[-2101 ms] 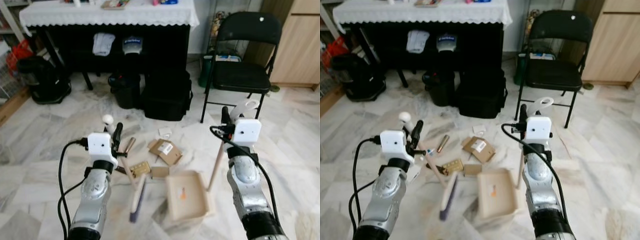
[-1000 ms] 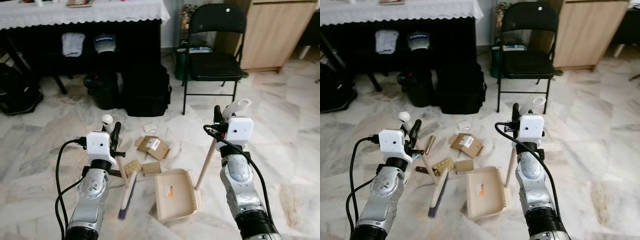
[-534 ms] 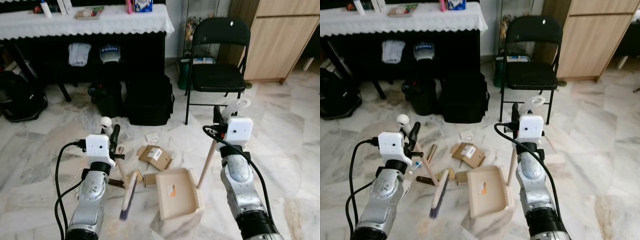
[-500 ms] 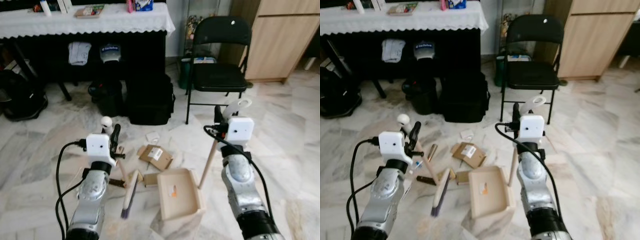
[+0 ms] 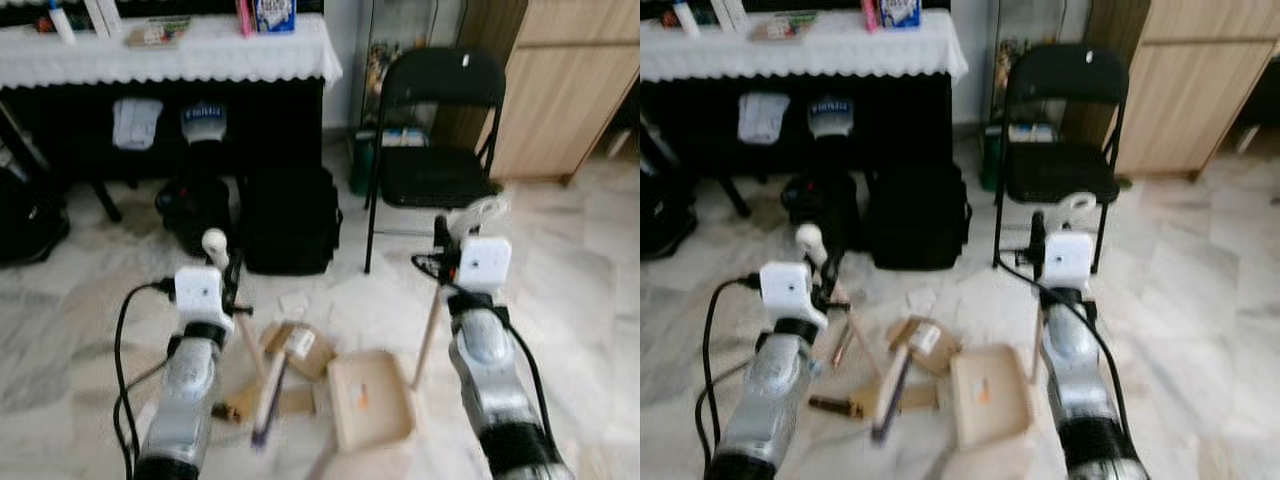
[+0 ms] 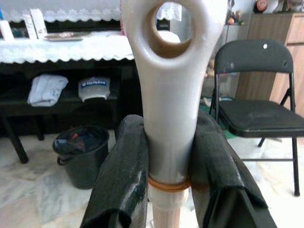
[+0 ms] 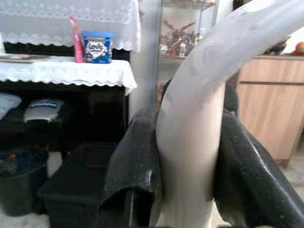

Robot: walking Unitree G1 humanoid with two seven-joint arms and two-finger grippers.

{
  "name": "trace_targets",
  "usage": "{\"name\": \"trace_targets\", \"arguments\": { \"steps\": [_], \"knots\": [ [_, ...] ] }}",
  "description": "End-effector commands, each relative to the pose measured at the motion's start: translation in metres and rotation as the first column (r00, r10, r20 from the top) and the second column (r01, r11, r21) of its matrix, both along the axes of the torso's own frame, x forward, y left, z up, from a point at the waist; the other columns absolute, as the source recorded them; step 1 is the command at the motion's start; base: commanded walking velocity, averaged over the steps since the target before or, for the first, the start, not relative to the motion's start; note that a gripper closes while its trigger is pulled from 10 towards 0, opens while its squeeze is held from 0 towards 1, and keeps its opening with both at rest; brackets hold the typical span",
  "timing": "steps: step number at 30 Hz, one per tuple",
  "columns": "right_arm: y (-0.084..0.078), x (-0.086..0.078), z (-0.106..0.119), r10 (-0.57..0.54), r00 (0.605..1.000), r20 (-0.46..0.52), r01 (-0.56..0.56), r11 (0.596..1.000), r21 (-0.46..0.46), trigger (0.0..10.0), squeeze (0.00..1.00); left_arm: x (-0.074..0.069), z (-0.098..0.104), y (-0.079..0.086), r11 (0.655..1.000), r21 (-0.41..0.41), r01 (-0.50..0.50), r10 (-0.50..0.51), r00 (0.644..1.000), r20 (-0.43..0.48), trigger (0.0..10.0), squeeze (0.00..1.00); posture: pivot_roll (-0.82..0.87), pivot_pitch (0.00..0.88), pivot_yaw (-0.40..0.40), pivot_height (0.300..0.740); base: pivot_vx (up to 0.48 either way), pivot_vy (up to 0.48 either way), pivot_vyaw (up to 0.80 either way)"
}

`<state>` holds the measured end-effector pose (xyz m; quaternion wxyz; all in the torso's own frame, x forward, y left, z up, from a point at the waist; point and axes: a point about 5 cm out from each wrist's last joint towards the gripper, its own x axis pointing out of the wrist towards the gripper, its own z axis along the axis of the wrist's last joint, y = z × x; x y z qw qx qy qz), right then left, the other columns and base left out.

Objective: Sweep floor

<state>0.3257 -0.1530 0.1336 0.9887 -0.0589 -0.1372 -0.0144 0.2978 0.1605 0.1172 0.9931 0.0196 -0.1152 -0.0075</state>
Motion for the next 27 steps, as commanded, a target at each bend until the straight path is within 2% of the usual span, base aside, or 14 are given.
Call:
{"name": "trace_targets", "arguments": {
  "steps": [1,27],
  "knots": [
    [0.000,-0.002,0.005,-0.005,1.000,0.031,0.004,1.000,0.029,10.0,0.00,0.000,0.008,0.002,1.000,0.024,-0.004,0.003,0.999,0.042,10.0,0.00,0.03,0.063,0.055,0.740,0.000,0.000,0.00],
    [-0.023,-0.011,-0.019,-0.072,0.996,-0.057,0.071,0.997,-0.028,10.0,0.00,-0.003,0.005,0.003,0.999,0.033,0.002,-0.003,1.000,0.020,10.0,0.00,0.02,0.100,0.072,0.740,0.000,0.000,0.00]
  ]
}}
